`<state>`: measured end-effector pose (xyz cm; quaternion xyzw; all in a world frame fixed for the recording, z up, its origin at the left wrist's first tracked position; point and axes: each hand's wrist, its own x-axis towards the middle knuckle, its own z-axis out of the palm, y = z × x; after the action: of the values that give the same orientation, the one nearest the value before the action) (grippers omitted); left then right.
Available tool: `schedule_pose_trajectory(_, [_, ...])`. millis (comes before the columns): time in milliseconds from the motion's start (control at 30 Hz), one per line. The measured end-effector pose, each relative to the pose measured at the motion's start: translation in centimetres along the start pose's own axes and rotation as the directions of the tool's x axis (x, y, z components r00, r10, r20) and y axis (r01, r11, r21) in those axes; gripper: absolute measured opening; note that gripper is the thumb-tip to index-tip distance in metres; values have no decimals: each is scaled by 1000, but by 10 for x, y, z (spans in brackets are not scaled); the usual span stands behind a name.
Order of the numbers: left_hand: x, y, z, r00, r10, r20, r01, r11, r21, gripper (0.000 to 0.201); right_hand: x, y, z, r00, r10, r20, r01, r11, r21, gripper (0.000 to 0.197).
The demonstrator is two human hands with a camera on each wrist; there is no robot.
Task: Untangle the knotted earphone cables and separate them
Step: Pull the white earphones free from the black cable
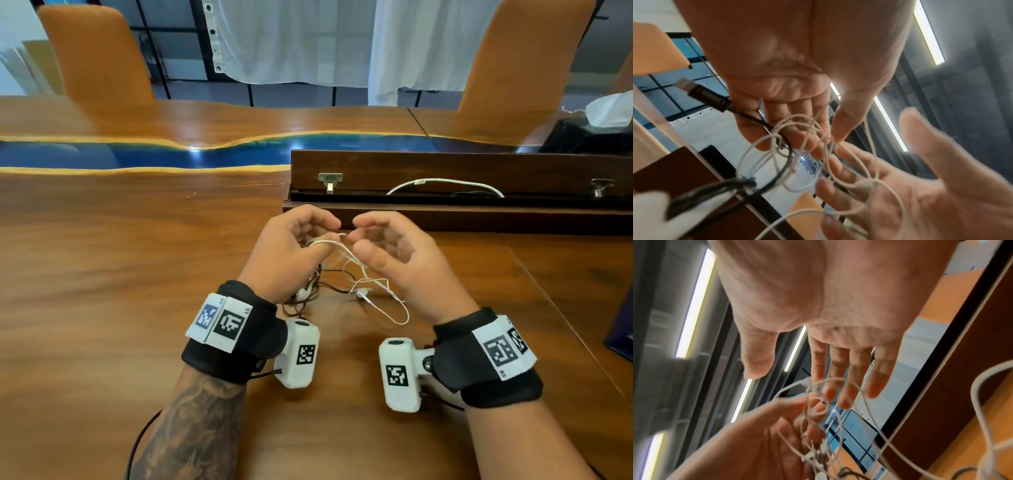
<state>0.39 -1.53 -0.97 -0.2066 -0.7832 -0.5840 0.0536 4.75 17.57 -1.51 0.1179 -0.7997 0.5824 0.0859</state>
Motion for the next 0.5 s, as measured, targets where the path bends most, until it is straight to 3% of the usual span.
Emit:
schedule_pose_trajectory(100, [-1, 1, 9, 1000, 12, 18, -12, 1000, 22, 11, -1, 1, 9, 998, 12, 67, -3, 992, -126, 32])
schedule_pose_trajectory(200, [-2, 1, 10, 998, 4, 55, -6, 999, 40, 13, 0, 2, 6, 1000, 3, 24, 0, 991, -136, 7])
schedule_pose_trajectory(233, [-2, -1, 8, 998, 0, 66, -4, 998, 61, 14, 1, 1, 2, 1000, 6, -14, -8, 992, -129, 7])
schedule_pose_trajectory(400, [1, -16, 2, 994, -55, 98, 25, 958, 286, 19, 3, -1, -7, 983, 102, -151, -79, 985, 153, 13])
schedule_pose_trajectory(500, [2, -16, 4, 993, -79, 91, 49, 955, 291, 8, 5, -1, -6, 978, 104, -183, -54, 964, 260, 20])
